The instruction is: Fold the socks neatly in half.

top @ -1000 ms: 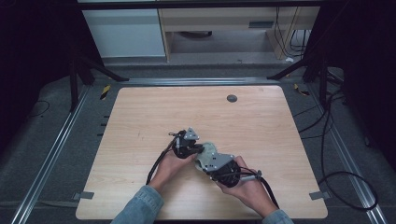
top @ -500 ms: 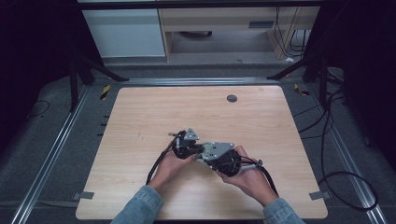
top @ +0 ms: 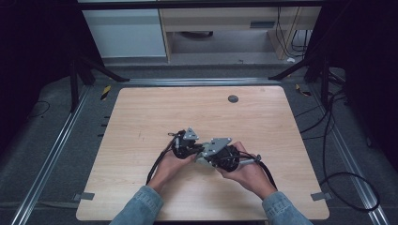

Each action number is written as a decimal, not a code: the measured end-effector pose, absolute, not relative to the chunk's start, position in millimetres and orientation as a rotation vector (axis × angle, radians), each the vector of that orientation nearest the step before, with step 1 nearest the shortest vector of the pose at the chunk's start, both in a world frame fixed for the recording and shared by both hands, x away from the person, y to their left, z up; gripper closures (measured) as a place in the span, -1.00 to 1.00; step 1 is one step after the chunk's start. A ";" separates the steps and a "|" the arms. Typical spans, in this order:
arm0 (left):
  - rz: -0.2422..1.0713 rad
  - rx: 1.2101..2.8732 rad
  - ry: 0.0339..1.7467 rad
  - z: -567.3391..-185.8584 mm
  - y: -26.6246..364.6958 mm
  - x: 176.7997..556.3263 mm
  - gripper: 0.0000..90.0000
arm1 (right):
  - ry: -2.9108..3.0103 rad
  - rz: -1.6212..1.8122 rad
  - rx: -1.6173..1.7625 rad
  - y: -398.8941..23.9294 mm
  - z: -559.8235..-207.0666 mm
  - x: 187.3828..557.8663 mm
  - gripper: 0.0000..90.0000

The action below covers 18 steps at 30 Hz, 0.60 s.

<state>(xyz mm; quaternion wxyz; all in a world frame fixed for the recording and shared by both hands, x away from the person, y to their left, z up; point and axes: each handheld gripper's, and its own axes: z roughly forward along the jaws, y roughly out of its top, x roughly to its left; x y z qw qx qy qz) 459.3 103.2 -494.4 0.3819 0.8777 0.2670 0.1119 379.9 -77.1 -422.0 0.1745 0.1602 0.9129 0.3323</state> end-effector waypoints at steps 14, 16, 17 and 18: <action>0.256 2.156 0.692 -473.9 118.4 454.0 0.69 | 2.606 0.943 0.430 -73.8 -423.8 375.3 0.92; 0.244 2.177 0.656 -475.4 117.8 447.8 0.69 | 2.605 0.943 0.428 -74.1 -422.9 374.5 0.92; 0.237 2.184 0.653 -476.4 118.2 445.1 0.69 | 2.604 0.950 0.429 -73.8 -422.7 374.0 0.92; 0.229 2.183 0.649 -477.5 119.1 443.0 0.69 | 2.605 0.947 0.426 -74.0 -422.2 373.6 0.91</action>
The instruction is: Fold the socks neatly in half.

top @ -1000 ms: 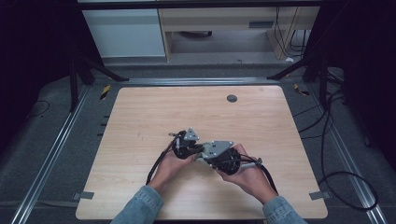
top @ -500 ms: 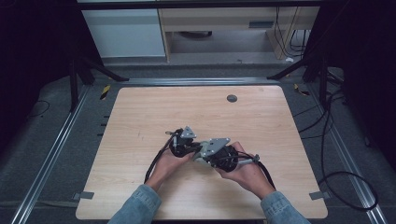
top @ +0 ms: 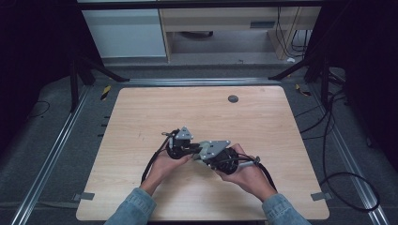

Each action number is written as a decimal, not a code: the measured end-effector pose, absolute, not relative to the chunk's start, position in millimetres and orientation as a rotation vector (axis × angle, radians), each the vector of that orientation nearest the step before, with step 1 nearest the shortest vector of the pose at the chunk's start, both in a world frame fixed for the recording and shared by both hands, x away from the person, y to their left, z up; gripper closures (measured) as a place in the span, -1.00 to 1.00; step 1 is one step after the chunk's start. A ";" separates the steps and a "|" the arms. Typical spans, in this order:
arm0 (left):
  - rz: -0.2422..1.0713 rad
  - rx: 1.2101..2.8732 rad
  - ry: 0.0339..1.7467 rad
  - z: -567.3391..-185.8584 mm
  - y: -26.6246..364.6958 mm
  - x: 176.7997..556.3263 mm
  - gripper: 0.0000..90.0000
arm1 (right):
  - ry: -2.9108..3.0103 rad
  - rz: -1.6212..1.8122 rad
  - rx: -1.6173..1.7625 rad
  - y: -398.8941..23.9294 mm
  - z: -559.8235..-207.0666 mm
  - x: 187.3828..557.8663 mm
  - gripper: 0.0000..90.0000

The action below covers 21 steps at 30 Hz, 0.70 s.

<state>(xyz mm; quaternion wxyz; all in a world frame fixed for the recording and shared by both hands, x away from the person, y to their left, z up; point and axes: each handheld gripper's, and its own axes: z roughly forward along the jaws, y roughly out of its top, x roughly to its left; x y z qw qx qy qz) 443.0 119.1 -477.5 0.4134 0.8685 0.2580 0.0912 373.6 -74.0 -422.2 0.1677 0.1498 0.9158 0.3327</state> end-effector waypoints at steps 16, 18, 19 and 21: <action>0.196 2.233 0.652 -496.8 123.6 436.9 0.74 | 2.602 0.947 0.460 -72.0 -422.6 395.4 0.92; 0.195 2.229 0.653 -497.5 124.6 437.0 0.75 | 2.600 0.943 0.466 -70.9 -422.7 400.6 0.92; 0.192 2.220 0.661 -498.0 124.7 436.9 0.76 | 2.599 0.939 0.469 -70.3 -423.1 403.4 0.92; 0.188 2.214 0.666 -498.6 125.0 436.4 0.77 | 2.600 0.942 0.485 -70.0 -424.4 410.0 0.92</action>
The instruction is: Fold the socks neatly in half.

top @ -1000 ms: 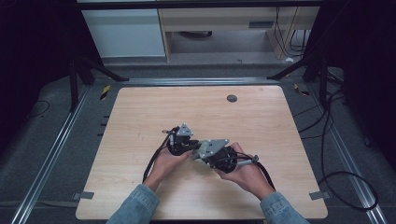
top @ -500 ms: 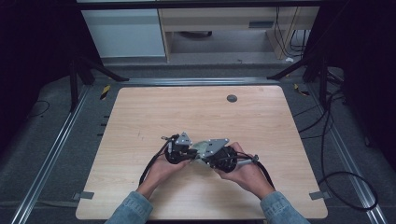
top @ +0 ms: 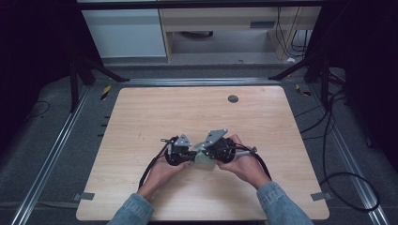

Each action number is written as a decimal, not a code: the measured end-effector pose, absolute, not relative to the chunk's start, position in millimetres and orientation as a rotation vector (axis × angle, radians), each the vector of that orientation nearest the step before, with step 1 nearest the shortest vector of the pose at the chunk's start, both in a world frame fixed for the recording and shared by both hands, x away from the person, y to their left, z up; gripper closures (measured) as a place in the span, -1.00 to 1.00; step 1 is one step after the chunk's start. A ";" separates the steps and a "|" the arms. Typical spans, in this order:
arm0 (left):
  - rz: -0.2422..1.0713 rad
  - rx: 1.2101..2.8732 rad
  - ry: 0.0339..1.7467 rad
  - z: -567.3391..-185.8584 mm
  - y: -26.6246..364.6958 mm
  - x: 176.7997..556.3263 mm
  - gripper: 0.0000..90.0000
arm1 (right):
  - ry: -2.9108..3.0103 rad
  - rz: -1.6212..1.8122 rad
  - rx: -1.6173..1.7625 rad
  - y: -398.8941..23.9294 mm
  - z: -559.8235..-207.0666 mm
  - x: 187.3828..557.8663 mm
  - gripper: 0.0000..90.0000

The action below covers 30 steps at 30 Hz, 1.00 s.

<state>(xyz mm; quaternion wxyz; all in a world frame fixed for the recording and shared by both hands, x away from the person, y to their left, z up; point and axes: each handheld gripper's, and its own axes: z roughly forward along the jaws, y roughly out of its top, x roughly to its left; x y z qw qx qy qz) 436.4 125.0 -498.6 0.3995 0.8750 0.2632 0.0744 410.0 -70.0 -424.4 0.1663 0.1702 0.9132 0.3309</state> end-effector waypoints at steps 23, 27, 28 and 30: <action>0.200 2.191 0.653 -501.7 127.3 429.9 0.78 | 2.680 0.873 0.624 -61.7 -462.6 462.7 0.91; 0.202 2.191 0.653 -501.6 127.9 428.5 0.78 | 2.700 0.864 0.643 -60.5 -468.9 468.0 0.91; 0.202 2.190 0.654 -501.7 128.1 428.2 0.78 | 2.698 0.860 0.653 -60.1 -470.1 468.5 0.91; 0.203 2.190 0.655 -501.7 128.6 427.5 0.79 | 2.703 0.858 0.658 -60.2 -471.9 469.7 0.91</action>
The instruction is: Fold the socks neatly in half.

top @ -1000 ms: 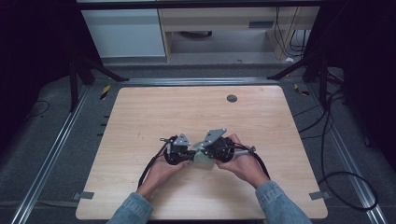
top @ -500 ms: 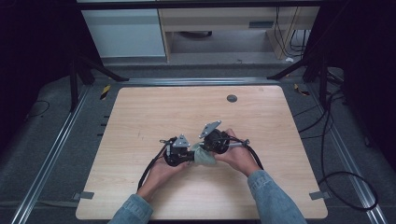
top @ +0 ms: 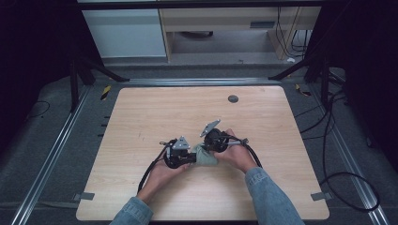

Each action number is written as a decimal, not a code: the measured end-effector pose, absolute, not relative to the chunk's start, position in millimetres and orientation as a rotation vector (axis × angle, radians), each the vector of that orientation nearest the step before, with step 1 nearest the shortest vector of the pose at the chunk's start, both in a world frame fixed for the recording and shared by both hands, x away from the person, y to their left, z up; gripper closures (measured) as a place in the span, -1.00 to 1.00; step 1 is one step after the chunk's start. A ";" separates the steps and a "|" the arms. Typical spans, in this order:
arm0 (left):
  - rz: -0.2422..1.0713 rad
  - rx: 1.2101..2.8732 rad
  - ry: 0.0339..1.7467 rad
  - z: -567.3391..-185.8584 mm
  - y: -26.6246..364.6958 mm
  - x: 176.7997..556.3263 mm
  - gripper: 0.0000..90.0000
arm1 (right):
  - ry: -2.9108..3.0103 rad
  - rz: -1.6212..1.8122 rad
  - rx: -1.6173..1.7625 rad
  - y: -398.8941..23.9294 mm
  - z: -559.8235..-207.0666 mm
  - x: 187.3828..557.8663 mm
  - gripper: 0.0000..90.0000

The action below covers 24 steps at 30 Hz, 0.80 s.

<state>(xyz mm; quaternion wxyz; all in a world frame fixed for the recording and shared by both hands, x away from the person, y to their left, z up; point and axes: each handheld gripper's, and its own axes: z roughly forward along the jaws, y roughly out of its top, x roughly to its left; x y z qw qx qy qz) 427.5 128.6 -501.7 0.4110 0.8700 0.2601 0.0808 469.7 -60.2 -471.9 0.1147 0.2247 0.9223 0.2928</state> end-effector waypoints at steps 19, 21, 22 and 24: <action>0.166 2.169 0.685 -502.4 130.1 424.8 0.79 | 2.700 0.845 0.729 -59.2 -477.4 476.5 0.76; 0.174 2.171 0.685 -502.2 130.3 425.2 0.79 | 2.692 0.847 0.733 -59.5 -477.1 476.4 0.72; 0.179 2.172 0.686 -502.1 130.4 425.4 0.79 | 2.685 0.846 0.731 -59.8 -477.0 476.5 0.69; 0.189 2.174 0.686 -501.8 130.5 426.0 0.78 | 2.666 0.845 0.744 -60.1 -476.0 475.9 0.61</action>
